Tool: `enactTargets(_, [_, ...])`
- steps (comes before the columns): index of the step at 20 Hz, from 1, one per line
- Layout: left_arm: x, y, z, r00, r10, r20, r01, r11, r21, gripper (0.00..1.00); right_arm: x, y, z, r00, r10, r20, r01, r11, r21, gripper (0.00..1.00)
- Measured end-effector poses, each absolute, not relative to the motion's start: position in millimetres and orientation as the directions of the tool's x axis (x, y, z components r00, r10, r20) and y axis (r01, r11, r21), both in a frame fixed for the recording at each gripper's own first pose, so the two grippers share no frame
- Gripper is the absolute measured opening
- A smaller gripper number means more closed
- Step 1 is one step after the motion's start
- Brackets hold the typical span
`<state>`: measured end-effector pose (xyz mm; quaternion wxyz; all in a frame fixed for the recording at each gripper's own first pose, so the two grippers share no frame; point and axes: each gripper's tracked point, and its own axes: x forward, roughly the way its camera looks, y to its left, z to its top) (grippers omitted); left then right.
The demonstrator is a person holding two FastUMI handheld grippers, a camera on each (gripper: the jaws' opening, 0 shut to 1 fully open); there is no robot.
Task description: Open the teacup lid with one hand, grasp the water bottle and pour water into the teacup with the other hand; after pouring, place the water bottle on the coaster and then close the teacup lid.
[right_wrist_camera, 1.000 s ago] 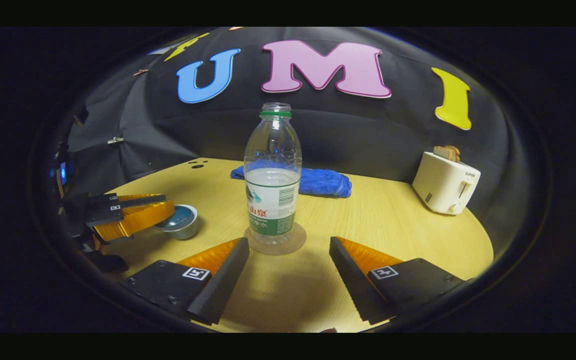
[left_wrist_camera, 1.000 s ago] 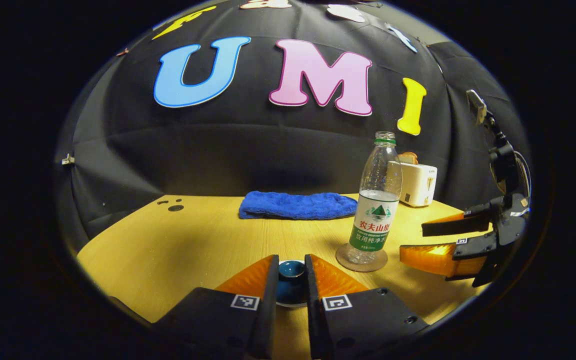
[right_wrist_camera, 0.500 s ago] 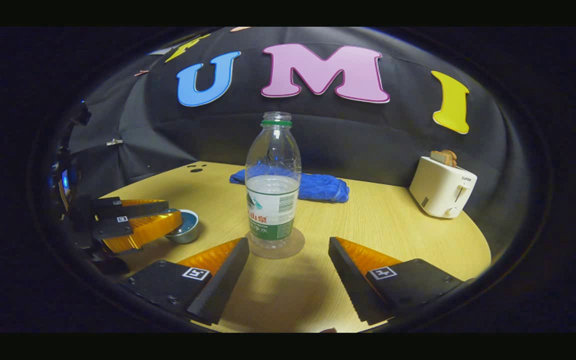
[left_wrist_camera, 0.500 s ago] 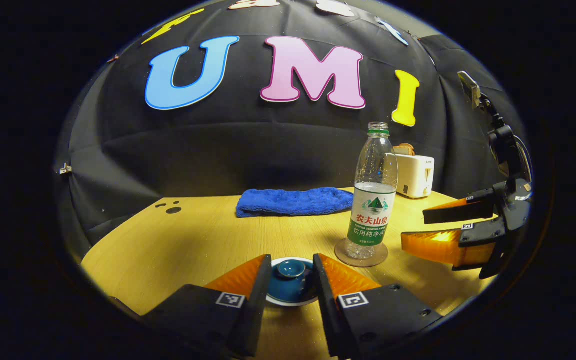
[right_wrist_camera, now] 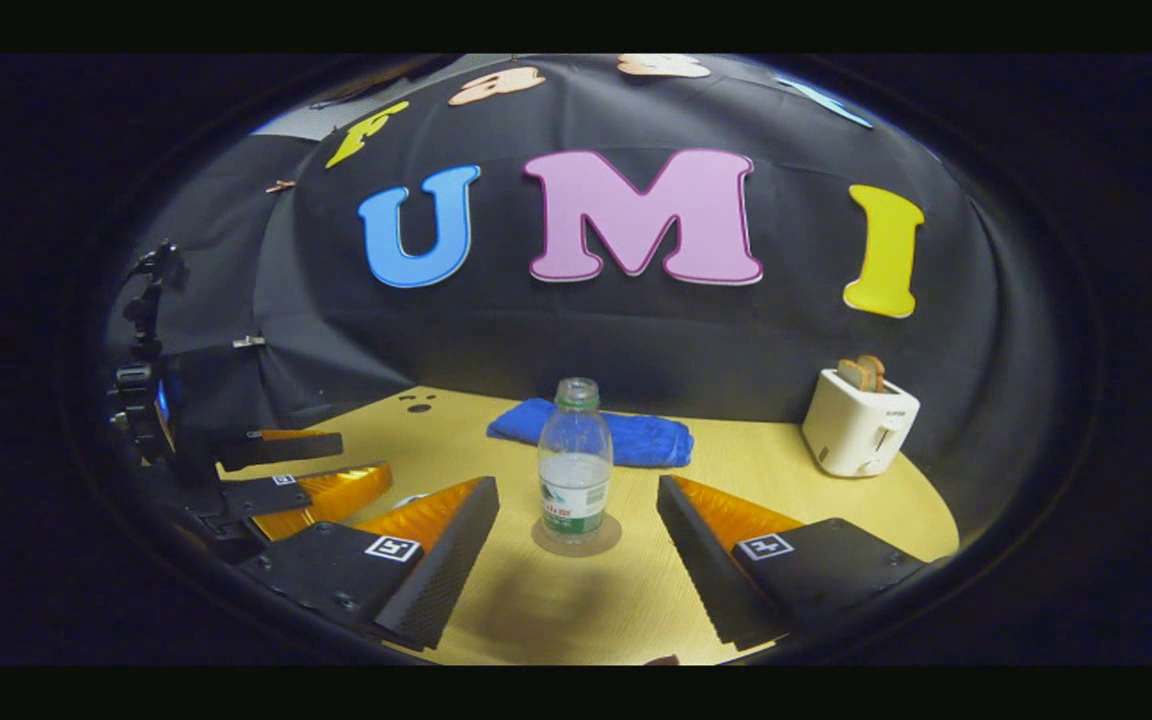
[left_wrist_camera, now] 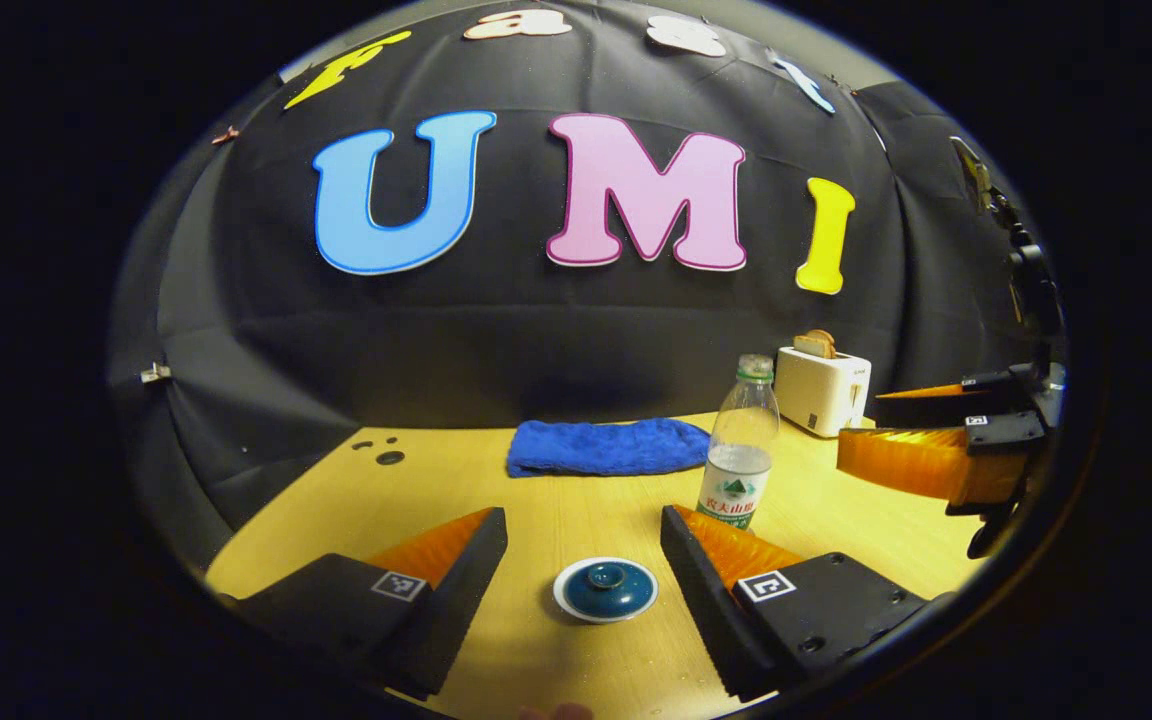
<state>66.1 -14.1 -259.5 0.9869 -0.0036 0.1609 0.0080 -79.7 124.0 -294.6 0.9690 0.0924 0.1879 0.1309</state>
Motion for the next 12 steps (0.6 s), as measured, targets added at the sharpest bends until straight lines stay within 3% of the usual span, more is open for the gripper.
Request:
enactTargets(6, [52.2, -8.5, -154.6, 0.964, 0.011, -0.264, -0.007, 1.000, 0.017, 0.97, -79.6, 100.0, -204.7, 0.926, 0.246, -0.286, -0.208, 0.966, 0.156, 0.99])
enactTargets(12, [49.7, -16.5, -83.2, 0.982, -0.018, -0.190, 0.018, 1.000, -0.003, 0.97, -88.3, 74.3, -153.3, 0.946, 0.204, -0.254, -0.172, 0.975, 0.142, 0.99])
